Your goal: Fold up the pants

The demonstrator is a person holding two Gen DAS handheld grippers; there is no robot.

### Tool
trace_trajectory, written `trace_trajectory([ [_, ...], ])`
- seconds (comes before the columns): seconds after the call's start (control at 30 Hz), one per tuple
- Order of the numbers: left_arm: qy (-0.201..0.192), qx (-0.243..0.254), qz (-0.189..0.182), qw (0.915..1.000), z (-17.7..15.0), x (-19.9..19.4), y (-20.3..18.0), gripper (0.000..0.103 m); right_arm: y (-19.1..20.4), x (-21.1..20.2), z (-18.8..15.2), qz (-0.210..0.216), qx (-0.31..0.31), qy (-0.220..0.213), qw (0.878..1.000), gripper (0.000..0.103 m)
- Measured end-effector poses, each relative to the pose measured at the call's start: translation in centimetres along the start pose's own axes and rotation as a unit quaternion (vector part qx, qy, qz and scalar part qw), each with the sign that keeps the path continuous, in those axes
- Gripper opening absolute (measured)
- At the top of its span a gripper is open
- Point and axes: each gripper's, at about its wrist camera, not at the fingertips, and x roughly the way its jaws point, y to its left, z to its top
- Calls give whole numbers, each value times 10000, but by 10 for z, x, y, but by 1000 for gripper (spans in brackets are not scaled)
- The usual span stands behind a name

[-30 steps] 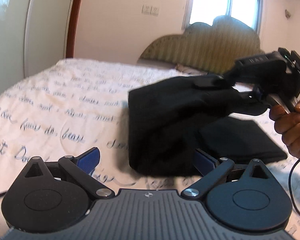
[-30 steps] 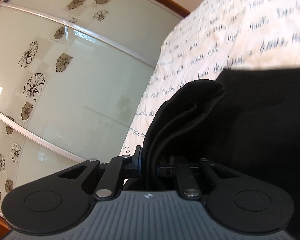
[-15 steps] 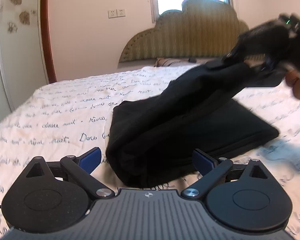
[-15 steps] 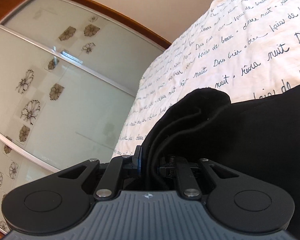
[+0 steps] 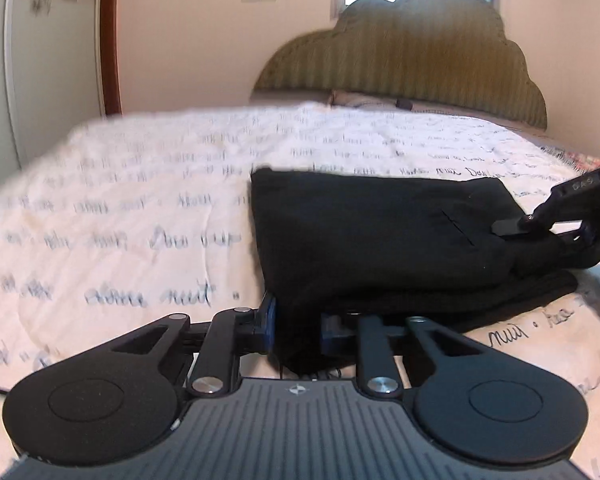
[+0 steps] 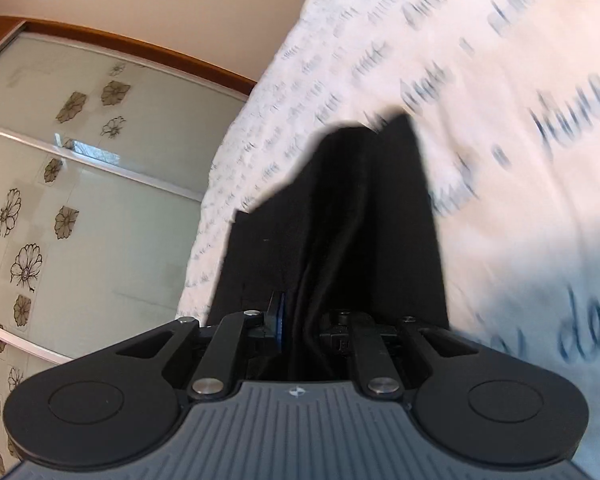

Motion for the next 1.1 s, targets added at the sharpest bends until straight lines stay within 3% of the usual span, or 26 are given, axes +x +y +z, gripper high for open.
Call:
trace_trajectory([
  [0.13, 103, -171, -16, 9998, 0, 6, 7, 19, 14, -8, -2, 247, -210, -178, 9993, 12],
  [0.23, 215, -84, -55, 9997, -3, 9, 5, 21, -1, -4, 0, -20, -109, -71, 9999, 12],
  [0.3, 188, 69, -12, 9998, -3, 8, -1, 20, -13, -2, 4, 96, 158, -60, 9998, 11],
  [0.43, 213, 138, -16, 9997, -4, 11, -2, 19, -1, -6, 8, 115, -61, -220, 9997, 12],
  [0.5, 231, 145, 11, 9996, -4, 11, -2, 26, -15, 0, 8, -72, 195, -38, 9998, 11],
  [0.57, 225, 212, -38, 9995, -2, 6, 0, 34, -24, -9, 7, 171, 524, -128, 9984, 12],
  [0.67, 180, 300, -199, 9992, -4, -14, 12, 47, -24, -37, 8, 39, 684, -544, 9962, 20],
  [0.8, 31, -156, -641, 9978, 12, -35, 36, 49, -4, -71, 11, 101, 411, -1305, 9905, 23],
  [0.9, -428, -791, -989, 9910, 40, -32, 38, 49, 31, -51, 19, 470, 22, -1202, 9916, 23],
  [0.97, -668, -815, -1014, 9892, 53, -18, 26, 50, 51, -21, 28, 562, -229, -1007, 9931, 29],
  [1.03, -512, -705, -1090, 9902, 59, 6, 7, 50, 62, 11, 33, 384, -460, -829, 9948, 42],
  [1.1, -68, -604, -1168, 9913, 55, 36, -6, 50, 65, 38, 37, -150, -774, -740, 9941, 43],
])
